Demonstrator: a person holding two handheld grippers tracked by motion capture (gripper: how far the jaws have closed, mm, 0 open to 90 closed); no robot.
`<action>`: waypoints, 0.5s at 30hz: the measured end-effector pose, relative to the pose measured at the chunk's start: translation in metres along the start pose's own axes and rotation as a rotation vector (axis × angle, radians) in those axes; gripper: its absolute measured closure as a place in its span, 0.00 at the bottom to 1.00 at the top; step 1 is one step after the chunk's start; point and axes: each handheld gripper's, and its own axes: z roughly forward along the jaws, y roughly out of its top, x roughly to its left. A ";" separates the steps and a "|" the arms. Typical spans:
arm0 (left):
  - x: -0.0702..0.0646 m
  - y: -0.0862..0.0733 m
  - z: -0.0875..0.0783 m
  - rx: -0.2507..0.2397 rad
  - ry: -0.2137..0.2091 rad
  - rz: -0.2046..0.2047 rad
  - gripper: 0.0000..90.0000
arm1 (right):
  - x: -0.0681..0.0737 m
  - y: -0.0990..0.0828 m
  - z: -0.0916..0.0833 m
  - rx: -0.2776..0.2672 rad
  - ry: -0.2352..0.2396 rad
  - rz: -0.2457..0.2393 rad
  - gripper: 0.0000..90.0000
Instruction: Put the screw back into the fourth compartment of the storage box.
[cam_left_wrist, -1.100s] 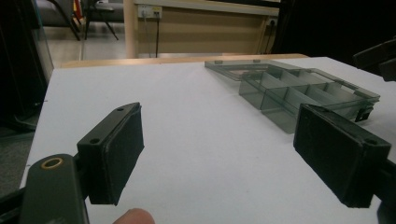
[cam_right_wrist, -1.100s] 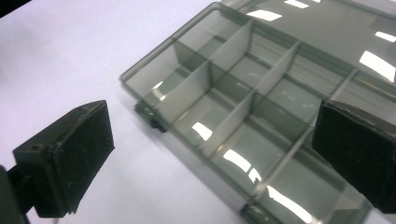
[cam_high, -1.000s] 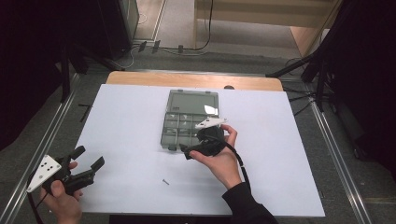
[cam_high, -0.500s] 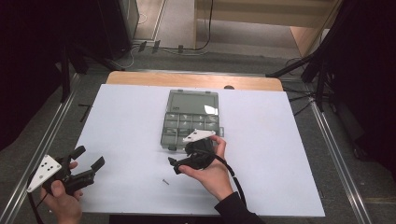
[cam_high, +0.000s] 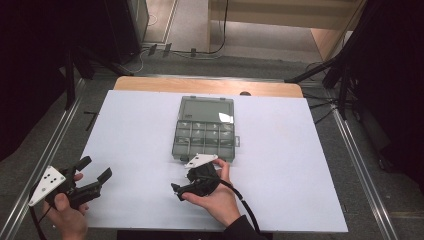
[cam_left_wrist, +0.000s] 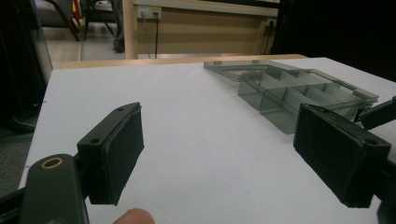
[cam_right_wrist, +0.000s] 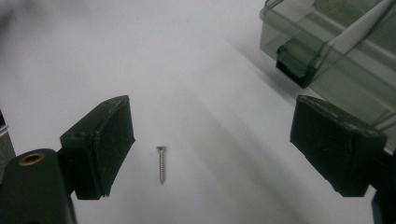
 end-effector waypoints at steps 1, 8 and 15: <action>0.000 0.000 0.000 0.000 -0.002 0.001 0.18 | 0.003 -0.003 0.002 0.010 0.000 -0.013 0.20; -0.001 0.000 0.001 -0.008 -0.008 0.009 0.18 | 0.011 -0.010 0.008 0.033 0.021 -0.024 0.32; -0.003 0.001 0.002 -0.008 0.003 0.012 0.18 | 0.015 -0.017 0.015 0.051 0.031 -0.035 0.39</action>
